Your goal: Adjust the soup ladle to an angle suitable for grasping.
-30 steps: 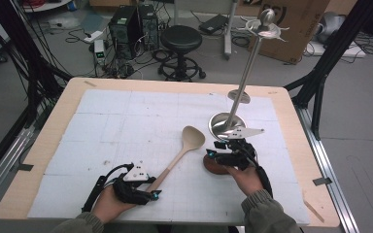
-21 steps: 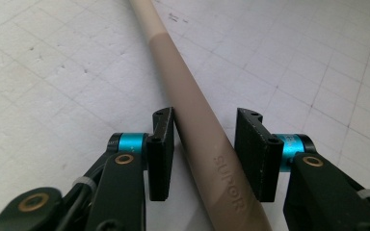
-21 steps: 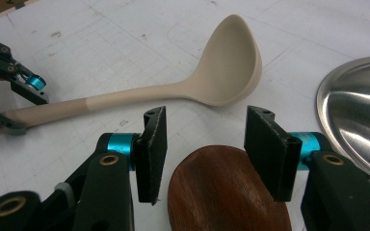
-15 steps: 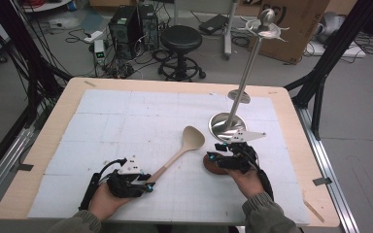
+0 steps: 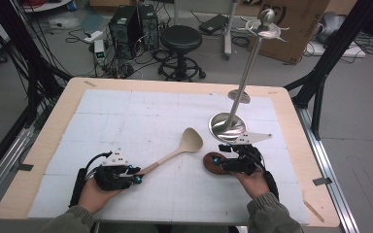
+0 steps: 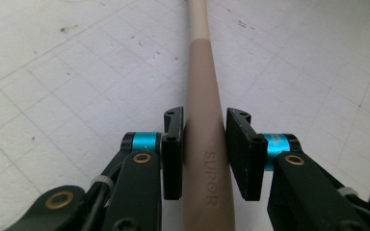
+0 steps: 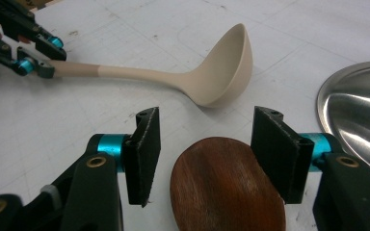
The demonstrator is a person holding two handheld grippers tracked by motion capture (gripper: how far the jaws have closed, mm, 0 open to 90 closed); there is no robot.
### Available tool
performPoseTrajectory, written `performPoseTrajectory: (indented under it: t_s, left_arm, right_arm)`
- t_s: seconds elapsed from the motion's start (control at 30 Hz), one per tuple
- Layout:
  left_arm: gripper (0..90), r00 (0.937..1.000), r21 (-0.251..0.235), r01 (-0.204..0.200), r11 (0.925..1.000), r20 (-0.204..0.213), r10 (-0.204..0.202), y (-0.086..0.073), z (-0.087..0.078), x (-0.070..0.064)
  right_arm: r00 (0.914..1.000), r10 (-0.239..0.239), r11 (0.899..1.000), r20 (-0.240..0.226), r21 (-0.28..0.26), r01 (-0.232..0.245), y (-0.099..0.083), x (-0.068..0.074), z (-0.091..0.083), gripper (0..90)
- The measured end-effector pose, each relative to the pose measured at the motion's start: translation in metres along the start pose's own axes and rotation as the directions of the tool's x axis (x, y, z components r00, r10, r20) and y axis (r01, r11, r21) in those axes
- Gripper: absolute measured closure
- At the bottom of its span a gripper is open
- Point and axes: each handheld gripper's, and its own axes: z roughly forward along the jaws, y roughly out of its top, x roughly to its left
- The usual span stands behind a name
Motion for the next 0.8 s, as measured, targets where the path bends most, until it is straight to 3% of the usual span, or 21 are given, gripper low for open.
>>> performPoseTrajectory:
  t_s: [0.23,0.57,0.8]
  left_arm:
    - [68.8,0.9999,0.023,-0.008,0.9997,-0.014,0.008,-0.002,0.002,0.005]
    - [67.9,0.9998,0.032,-0.013,0.9994,-0.014,0.013,-0.005,0.004,0.007]
    - [61.1,0.9995,0.038,-0.019,0.9991,-0.026,0.020,-0.009,0.002,0.005]
  right_arm:
    - [0.9997,-0.018,1.000,-0.017,0.003,0.018,-0.007,-0.001,-0.008,38.9]
    - [0.9999,-0.006,1.000,-0.008,-0.009,0.006,-0.011,-0.002,-0.012,36.5]
    - [0.9997,-0.020,1.000,-0.014,-0.008,0.020,-0.011,-0.001,-0.010,36.2]
